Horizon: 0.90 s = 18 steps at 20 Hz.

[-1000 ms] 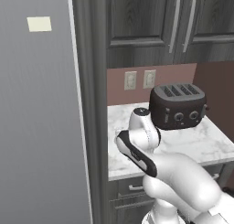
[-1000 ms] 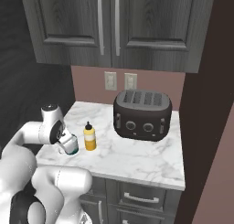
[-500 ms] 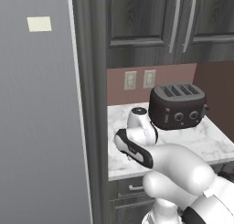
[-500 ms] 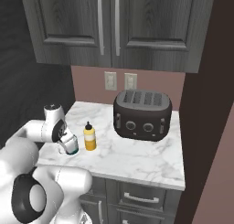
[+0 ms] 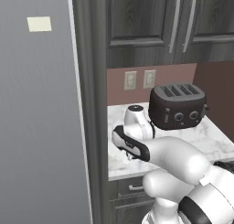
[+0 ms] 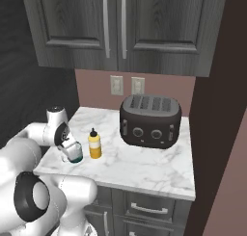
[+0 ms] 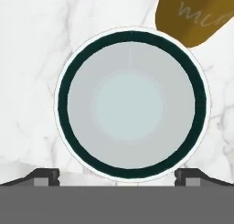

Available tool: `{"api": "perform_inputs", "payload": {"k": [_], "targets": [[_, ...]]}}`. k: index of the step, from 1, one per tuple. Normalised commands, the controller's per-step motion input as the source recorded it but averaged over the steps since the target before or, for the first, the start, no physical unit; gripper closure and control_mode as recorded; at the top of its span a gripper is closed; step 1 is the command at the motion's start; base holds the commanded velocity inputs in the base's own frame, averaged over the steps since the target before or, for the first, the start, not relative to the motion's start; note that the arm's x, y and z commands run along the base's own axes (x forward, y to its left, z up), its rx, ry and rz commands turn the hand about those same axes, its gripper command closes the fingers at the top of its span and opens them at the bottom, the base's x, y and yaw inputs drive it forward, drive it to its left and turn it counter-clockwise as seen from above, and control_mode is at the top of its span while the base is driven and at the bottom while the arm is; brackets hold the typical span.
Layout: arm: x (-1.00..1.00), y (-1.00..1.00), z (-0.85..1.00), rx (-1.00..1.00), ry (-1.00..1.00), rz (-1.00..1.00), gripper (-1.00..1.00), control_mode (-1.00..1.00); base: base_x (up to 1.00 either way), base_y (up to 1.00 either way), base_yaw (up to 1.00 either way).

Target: Pick the mug from the counter and place it inside the microwave. Then close the microwave.

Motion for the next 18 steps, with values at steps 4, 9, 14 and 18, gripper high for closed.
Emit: {"api": "perform_inputs", "payload": {"k": [4,9,14,18], "targets": [[-0.07,0.0,-0.03,0.0,0.06,-0.05,-1.0,-1.0,0.0,0.0,0.0],[-0.06,0.0,0.0,0.0,0.04,-0.05,-1.0,-1.0,0.0,0.0,0.0],[-0.16,0.0,0.0,0.0,0.01,-0.04,-1.0,-1.0,0.0,0.0,0.0],[-0.32,0.0,0.0,0.0,-0.03,0.0,-1.0,-1.0,0.0,0.0,0.0]]}}
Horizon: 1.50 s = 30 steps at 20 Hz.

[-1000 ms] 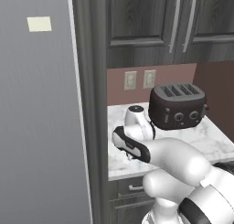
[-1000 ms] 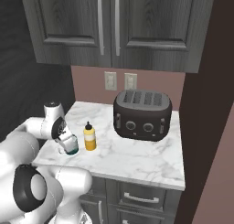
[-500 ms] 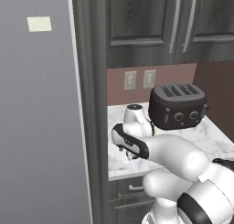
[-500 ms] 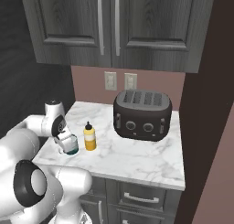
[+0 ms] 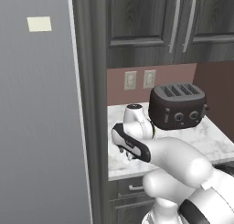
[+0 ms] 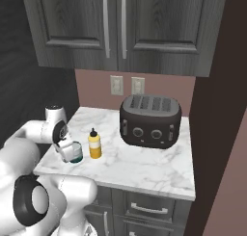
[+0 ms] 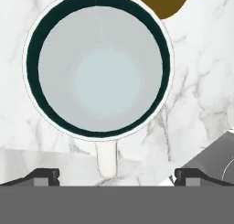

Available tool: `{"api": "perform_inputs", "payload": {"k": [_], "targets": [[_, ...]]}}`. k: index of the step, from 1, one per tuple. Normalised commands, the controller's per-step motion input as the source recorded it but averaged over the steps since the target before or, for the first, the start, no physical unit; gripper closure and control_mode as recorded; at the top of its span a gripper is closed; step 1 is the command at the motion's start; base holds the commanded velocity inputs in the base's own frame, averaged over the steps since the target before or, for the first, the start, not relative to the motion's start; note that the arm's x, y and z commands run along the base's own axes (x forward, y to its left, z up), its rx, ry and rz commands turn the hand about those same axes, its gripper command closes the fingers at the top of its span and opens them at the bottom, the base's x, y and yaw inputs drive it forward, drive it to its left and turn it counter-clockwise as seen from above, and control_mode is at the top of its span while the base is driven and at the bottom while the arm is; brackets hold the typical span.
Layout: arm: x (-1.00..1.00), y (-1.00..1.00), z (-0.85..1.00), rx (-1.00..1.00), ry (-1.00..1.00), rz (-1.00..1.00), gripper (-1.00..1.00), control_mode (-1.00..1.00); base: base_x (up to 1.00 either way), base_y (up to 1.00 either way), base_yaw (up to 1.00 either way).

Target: Pick the mug from the counter and place it inside the microwave. Then close the microwave.

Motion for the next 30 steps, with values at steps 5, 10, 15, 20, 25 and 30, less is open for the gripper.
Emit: {"api": "perform_inputs", "payload": {"k": [5,10,15,20,25,30], "targets": [[-0.04,0.0,0.0,0.0,-0.01,0.0,-1.0,-1.0,0.0,0.0,0.0],[0.01,0.0,-0.03,0.0,0.0,0.0,-1.0,-1.0,0.0,0.0,0.0],[0.21,0.0,0.0,0.0,0.0,0.0,-1.0,-1.0,0.0,0.0,0.0],[0.22,0.0,0.0,0.0,0.0,0.0,-1.0,-1.0,0.0,0.0,0.0],[0.04,0.0,-0.01,0.0,0.0,0.0,-1.0,-1.0,0.0,0.0,0.0],[0.0,0.0,0.0,0.0,0.0,0.0,-1.0,-1.0,0.0,0.0,0.0]]}}
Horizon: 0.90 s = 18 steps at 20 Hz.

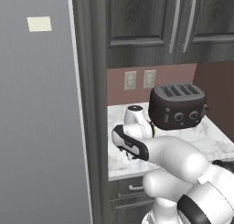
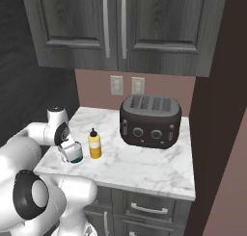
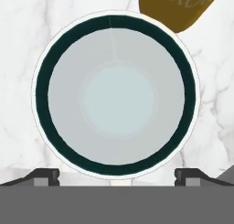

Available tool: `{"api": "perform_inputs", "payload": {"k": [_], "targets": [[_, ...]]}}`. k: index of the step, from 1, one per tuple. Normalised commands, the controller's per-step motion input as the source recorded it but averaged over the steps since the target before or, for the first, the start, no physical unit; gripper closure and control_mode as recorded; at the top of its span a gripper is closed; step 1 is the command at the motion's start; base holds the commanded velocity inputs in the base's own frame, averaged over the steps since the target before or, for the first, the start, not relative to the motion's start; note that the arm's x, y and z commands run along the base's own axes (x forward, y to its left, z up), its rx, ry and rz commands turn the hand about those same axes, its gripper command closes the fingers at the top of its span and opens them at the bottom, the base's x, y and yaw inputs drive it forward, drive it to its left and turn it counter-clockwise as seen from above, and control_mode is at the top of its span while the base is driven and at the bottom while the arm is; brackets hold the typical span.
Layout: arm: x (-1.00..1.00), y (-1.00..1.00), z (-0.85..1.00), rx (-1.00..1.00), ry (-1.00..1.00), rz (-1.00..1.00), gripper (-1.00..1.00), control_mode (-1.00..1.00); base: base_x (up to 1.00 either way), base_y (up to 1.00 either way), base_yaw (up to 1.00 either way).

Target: Pick the mug from the counter and place it inside the microwave. Then close the microwave.

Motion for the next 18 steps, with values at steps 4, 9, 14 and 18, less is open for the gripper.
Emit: {"api": "perform_inputs", "payload": {"k": [4,9,14,18], "targets": [[0.0,0.0,0.0,0.0,0.0,0.0,1.0,-1.0,0.0,0.0,0.0],[0.0,0.0,0.0,0.0,0.0,0.0,1.0,-1.0,0.0,0.0,0.0],[0.0,0.0,0.0,0.0,0.0,0.0,1.0,-1.0,0.0,0.0,0.0],[0.0,0.0,0.0,0.0,0.0,0.0,1.0,-1.0,0.0,0.0,0.0]]}}
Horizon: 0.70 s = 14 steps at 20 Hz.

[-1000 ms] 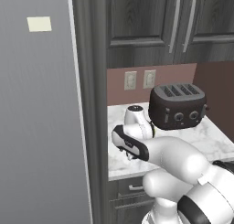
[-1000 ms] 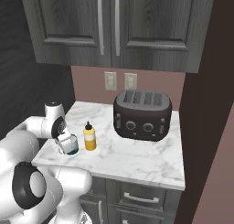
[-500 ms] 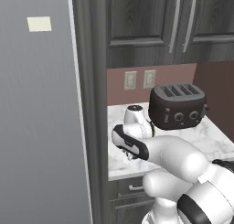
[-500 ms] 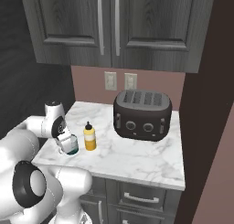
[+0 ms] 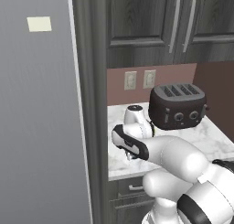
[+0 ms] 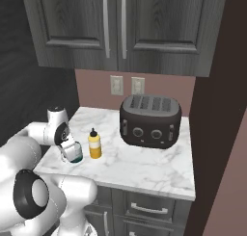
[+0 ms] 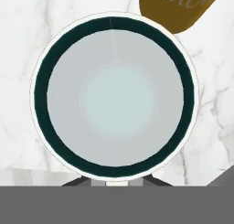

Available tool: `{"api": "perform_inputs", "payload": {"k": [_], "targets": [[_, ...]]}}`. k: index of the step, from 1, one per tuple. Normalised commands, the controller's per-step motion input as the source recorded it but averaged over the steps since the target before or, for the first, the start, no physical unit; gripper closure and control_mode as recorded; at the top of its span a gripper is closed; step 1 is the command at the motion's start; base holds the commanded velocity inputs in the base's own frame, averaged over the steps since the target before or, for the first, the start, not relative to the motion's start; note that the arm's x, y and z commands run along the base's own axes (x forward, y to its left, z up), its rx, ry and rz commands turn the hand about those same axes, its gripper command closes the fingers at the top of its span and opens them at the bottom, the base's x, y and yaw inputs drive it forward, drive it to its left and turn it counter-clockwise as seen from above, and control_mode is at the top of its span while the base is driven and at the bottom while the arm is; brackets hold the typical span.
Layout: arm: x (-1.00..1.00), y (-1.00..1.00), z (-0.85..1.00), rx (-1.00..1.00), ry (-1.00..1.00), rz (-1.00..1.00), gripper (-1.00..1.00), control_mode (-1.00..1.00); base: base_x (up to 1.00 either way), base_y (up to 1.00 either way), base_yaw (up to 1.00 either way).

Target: Pick the mug from the counter and place it inside the microwave. Then close the microwave.

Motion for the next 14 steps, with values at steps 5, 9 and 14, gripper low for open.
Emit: {"api": "perform_inputs", "payload": {"k": [5,9,14], "targets": [[-0.15,-0.05,0.02,0.0,-0.07,0.0,1.0,-1.0,0.0,0.0,0.0],[-0.51,-0.13,0.47,0.0,-0.15,0.06,1.0,-1.0,0.0,0.0,0.0],[-0.68,-0.21,0.9,0.0,-0.07,0.11,1.0,-1.0,0.0,0.0,0.0]]}}
